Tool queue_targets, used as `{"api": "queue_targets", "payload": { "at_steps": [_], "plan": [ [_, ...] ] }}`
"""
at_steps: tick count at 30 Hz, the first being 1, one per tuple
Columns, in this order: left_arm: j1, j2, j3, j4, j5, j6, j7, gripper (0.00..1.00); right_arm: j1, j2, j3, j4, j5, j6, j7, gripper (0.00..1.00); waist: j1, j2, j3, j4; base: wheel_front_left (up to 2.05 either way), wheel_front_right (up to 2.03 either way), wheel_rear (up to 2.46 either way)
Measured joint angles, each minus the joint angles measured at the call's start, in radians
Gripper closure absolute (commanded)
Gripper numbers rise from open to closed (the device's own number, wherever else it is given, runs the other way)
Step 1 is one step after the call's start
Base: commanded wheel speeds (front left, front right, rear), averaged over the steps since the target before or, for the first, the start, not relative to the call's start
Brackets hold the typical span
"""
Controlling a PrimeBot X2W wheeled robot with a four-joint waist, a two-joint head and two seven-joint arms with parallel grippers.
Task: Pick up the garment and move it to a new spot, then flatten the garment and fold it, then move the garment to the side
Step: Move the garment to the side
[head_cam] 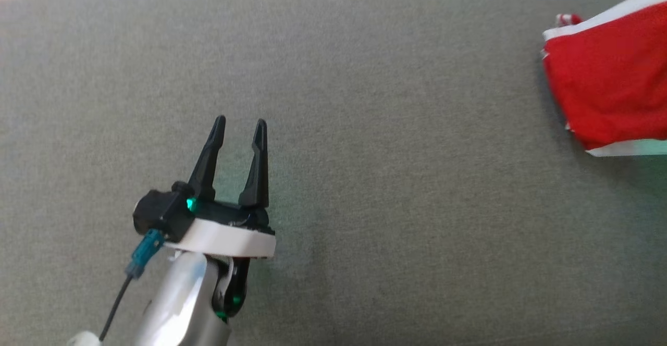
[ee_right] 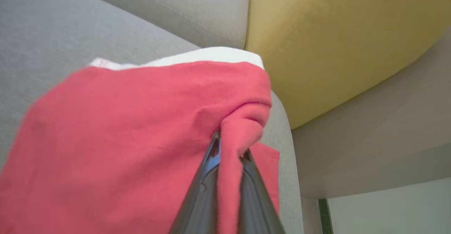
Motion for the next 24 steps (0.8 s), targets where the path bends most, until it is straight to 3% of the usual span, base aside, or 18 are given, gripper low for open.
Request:
{"api": "queue_targets", "payload": {
  "at_steps": [7,16,17,18,19,24],
  "plan": [
    [-0.057,-0.002,-0.014,0.008,0.000,-0.008,0.000,0.00,0.000,-0.051,-0.041,0.079,-0.017,0.000,0.030,1.00,0.0001,0.0000,0.074,0.024,0.00,0.00,0.00],
    [-0.069,-0.002,-0.012,0.024,0.002,-0.013,0.000,0.00,-0.003,-0.052,-0.132,0.158,-0.084,0.000,0.030,1.00,-0.0001,0.0000,0.110,0.042,0.00,0.00,0.00],
    [-0.069,-0.002,-0.012,0.026,0.003,-0.013,0.000,0.00,-0.005,-0.051,-0.143,0.169,-0.093,0.000,0.036,0.93,-0.0001,0.0000,0.110,0.042,0.00,0.00,0.00],
    [-0.069,-0.002,-0.011,0.026,0.006,-0.014,0.000,0.00,-0.006,-0.049,-0.157,0.177,-0.101,0.000,0.035,0.05,-0.0001,0.0000,0.109,0.041,0.00,0.00,0.00],
    [-0.069,-0.002,-0.010,0.027,0.010,-0.016,0.000,0.00,-0.008,-0.043,-0.175,0.185,-0.102,0.000,0.035,0.00,0.0000,0.0000,0.107,0.040,0.00,0.00,0.00],
    [-0.069,-0.002,0.014,0.035,0.011,-0.016,0.000,0.00,-0.021,0.002,-0.230,0.194,-0.135,0.000,0.014,0.00,-0.0001,0.0000,0.078,0.031,0.00,0.00,0.00]
  ]
}}
